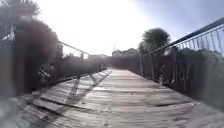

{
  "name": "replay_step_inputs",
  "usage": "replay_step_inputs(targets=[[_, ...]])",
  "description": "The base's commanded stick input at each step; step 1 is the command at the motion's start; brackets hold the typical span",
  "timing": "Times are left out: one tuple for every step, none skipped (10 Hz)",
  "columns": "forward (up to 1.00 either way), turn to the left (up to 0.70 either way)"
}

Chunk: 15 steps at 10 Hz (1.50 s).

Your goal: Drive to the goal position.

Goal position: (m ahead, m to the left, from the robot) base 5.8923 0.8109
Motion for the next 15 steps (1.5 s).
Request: replay_step_inputs(targets=[[1.00, 0.00], [1.00, 0.00], [1.00, 0.00], [1.00, 0.00], [1.00, 0.00], [1.00, 0.00], [1.00, 0.00], [1.00, 0.00], [1.00, 0.00], [1.00, 0.00], [1.00, 0.00], [1.00, 0.00], [1.00, 0.00], [1.00, 0.00], [1.00, 0.00]])
